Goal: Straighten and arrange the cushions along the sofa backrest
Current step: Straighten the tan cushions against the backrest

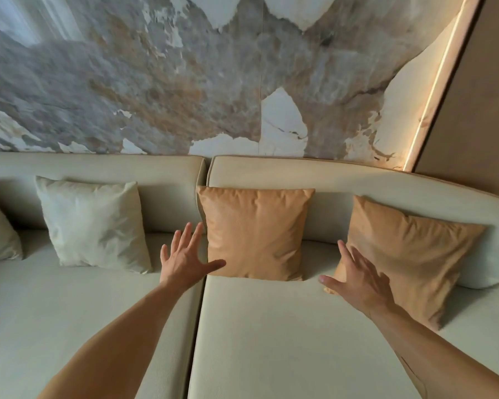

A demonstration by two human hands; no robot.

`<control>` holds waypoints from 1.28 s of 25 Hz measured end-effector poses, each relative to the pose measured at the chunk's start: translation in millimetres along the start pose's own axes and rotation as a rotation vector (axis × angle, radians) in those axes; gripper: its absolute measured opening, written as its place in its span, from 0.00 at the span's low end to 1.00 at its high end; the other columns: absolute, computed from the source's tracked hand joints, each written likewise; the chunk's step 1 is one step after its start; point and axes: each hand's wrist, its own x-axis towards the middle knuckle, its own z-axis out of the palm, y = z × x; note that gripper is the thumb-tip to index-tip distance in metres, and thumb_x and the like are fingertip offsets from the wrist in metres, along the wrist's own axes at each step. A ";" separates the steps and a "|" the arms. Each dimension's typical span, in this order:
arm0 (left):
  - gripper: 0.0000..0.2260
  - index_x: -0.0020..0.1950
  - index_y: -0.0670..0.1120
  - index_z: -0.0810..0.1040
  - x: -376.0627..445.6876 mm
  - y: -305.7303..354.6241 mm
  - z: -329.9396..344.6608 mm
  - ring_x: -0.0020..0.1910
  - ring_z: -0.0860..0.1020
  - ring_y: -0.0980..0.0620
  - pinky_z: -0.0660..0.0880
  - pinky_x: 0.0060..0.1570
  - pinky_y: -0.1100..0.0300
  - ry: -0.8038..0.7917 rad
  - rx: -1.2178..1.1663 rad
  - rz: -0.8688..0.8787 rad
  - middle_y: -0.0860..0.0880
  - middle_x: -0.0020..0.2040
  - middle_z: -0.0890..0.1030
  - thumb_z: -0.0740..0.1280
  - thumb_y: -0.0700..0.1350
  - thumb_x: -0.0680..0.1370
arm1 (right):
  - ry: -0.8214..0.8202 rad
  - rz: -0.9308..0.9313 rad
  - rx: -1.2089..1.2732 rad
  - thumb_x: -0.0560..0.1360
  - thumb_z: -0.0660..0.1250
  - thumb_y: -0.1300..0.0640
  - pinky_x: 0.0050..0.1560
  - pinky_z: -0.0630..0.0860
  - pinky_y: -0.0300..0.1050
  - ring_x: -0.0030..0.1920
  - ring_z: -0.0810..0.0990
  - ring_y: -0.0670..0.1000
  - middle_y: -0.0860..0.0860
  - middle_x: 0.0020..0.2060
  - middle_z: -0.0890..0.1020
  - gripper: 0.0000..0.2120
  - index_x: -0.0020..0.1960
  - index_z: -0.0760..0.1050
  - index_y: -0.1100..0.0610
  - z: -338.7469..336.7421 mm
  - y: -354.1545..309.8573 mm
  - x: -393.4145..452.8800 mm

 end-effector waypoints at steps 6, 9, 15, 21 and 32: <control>0.54 0.79 0.58 0.42 89.0 -61.8 82.5 0.79 0.45 0.48 0.48 0.74 0.38 -0.105 -0.026 -0.065 0.51 0.81 0.46 0.66 0.76 0.62 | -0.067 0.075 0.235 0.67 0.66 0.28 0.66 0.67 0.56 0.75 0.62 0.56 0.51 0.79 0.56 0.54 0.79 0.37 0.47 67.2 -49.0 110.5; 0.58 0.78 0.60 0.40 127.8 -68.5 117.6 0.77 0.56 0.45 0.59 0.70 0.36 -0.193 -0.189 -0.192 0.47 0.79 0.52 0.70 0.74 0.59 | -0.085 0.224 0.543 0.68 0.73 0.38 0.69 0.64 0.51 0.74 0.64 0.59 0.55 0.77 0.61 0.57 0.79 0.35 0.49 99.1 -61.6 160.7; 0.63 0.78 0.60 0.39 197.4 -66.0 178.4 0.73 0.64 0.40 0.66 0.69 0.41 -0.317 -0.633 -0.232 0.45 0.77 0.60 0.78 0.67 0.55 | -0.109 0.332 0.796 0.61 0.81 0.44 0.62 0.72 0.64 0.72 0.66 0.58 0.44 0.77 0.59 0.62 0.76 0.37 0.37 150.8 -65.6 235.8; 0.62 0.76 0.64 0.42 212.3 -71.8 196.0 0.72 0.65 0.46 0.65 0.71 0.44 -0.312 -0.761 -0.196 0.50 0.74 0.65 0.79 0.66 0.54 | -0.141 0.338 0.923 0.55 0.82 0.43 0.61 0.72 0.66 0.70 0.68 0.60 0.44 0.75 0.61 0.59 0.73 0.46 0.34 165.4 -61.1 252.2; 0.59 0.75 0.65 0.47 209.9 -103.2 169.9 0.69 0.69 0.47 0.68 0.69 0.46 -0.308 -0.737 -0.235 0.51 0.71 0.69 0.78 0.68 0.52 | -0.180 0.327 0.931 0.57 0.82 0.42 0.60 0.74 0.64 0.67 0.71 0.59 0.43 0.72 0.67 0.57 0.73 0.48 0.38 172.1 -99.7 244.7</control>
